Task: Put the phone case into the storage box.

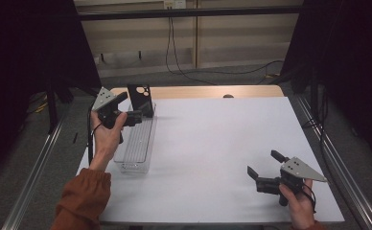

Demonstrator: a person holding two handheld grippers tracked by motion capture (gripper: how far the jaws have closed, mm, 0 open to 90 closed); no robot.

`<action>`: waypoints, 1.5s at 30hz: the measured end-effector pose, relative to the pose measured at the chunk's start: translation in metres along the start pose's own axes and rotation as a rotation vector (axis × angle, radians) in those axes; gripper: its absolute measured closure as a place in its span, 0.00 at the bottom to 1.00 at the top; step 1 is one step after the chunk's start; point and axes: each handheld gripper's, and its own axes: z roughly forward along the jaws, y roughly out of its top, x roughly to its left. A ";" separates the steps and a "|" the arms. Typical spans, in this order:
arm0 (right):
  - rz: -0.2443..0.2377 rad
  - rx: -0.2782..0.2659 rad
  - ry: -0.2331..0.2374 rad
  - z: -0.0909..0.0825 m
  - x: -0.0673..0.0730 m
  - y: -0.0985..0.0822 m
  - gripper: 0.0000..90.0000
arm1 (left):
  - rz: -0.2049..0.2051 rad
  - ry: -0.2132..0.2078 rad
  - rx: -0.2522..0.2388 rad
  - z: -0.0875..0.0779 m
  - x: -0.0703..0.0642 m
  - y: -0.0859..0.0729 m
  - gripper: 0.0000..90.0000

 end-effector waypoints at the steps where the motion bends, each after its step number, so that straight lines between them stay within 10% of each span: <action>1: 0.000 -0.001 0.001 0.000 0.000 0.000 0.00 | 0.000 0.000 0.000 0.000 0.000 0.000 0.04; 45: -0.009 -0.009 -0.008 0.000 0.000 0.002 0.00 | 0.030 0.003 -0.017 -0.052 -0.025 -0.041 0.03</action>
